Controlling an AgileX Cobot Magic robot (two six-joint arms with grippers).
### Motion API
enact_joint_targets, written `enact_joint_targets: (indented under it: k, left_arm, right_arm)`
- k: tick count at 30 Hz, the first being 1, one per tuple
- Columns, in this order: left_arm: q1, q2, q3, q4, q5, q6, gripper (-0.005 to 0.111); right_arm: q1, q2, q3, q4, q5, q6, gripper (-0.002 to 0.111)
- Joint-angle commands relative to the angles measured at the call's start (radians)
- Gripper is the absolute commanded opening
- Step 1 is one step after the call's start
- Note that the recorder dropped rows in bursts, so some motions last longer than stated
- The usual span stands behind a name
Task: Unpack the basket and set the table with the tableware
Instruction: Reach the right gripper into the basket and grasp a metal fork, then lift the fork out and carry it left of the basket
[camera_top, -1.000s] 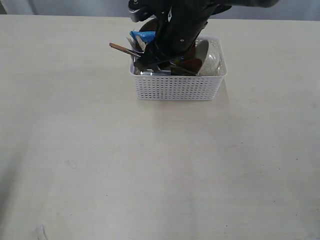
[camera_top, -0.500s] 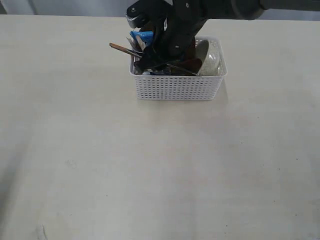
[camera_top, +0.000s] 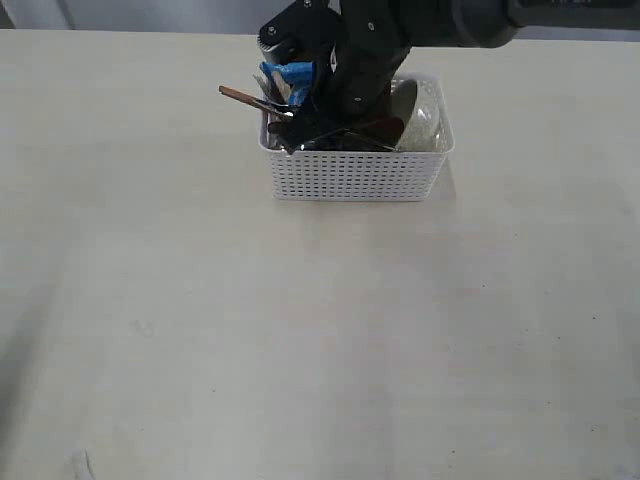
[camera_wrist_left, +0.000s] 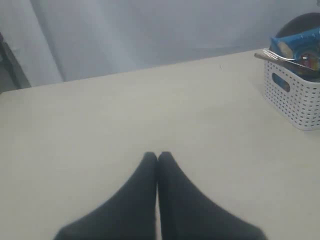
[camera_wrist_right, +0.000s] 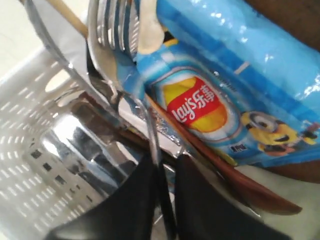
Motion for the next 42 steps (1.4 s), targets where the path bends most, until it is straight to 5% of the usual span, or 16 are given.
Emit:
enact_joint_targets:
  k: [1, 13, 24, 29, 34, 42]
  left_arm:
    - [-0.002, -0.006, 0.003, 0.008, 0.002, -0.008, 0.000]
    - [-0.002, -0.006, 0.003, 0.008, 0.002, -0.008, 0.000]
    - [-0.002, -0.006, 0.003, 0.008, 0.002, -0.008, 0.000]
    - [-0.002, -0.006, 0.003, 0.008, 0.002, -0.008, 0.000]
    - [-0.002, -0.006, 0.003, 0.008, 0.002, -0.008, 0.000]
    - [-0.002, -0.006, 0.003, 0.008, 0.002, -0.008, 0.000]
  right_arm:
    - [0.000, -0.004, -0.002, -0.009, 0.011, 0.004, 0.000]
    - [0.000, -0.125, -0.002, 0.023, 0.011, 0.004, 0.000]
    - [0.000, -0.328, -0.002, 0.351, 0.087, 0.004, 0.000]
    - [0.140, -0.403, 0.003, 0.407, 0.284, 0.028, 0.000]
    - [0.298, -0.401, 0.165, 0.407, 0.032, 0.250, 0.000]
    - [0.348, -0.394, 0.422, 0.409, -0.392, 0.477, 0.000]
